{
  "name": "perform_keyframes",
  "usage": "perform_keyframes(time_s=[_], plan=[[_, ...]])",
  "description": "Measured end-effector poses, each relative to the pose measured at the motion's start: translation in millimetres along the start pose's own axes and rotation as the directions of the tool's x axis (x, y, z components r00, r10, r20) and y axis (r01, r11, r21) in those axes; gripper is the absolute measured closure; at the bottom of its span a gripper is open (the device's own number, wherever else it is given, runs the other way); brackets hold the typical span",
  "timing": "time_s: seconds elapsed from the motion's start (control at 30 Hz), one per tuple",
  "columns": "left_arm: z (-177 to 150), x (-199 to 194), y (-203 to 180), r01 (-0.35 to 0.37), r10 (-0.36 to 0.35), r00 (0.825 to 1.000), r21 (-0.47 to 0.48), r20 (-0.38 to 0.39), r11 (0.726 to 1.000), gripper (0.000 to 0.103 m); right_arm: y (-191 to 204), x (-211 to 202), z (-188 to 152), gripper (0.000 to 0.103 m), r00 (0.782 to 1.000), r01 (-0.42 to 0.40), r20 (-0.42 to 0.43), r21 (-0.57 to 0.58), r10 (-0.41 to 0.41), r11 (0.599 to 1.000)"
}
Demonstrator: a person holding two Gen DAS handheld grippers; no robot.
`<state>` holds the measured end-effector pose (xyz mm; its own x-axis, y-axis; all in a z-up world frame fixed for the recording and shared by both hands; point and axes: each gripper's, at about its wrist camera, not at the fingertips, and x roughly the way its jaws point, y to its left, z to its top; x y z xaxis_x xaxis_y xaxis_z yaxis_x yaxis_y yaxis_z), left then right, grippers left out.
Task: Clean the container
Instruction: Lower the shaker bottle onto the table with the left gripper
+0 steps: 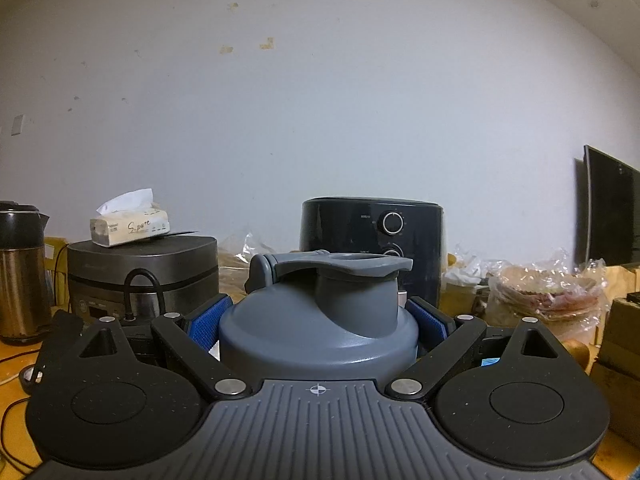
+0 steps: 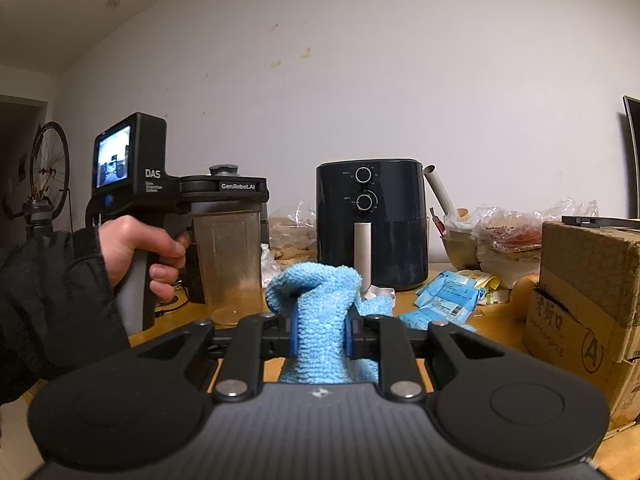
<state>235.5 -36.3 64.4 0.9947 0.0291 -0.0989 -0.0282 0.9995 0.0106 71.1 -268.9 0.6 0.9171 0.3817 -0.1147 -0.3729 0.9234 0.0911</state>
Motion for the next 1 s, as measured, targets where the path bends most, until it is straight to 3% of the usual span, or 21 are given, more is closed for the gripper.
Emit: perform_keyframes(time_s=[1.0], plan=[[-9.9,59.2,8.6,0.046,-0.045,0.999,0.018,-0.027,0.999,0.009,0.3,6.6,-1.2,0.084,1.0,0.017,-0.019,0.0,-0.017,1.0]])
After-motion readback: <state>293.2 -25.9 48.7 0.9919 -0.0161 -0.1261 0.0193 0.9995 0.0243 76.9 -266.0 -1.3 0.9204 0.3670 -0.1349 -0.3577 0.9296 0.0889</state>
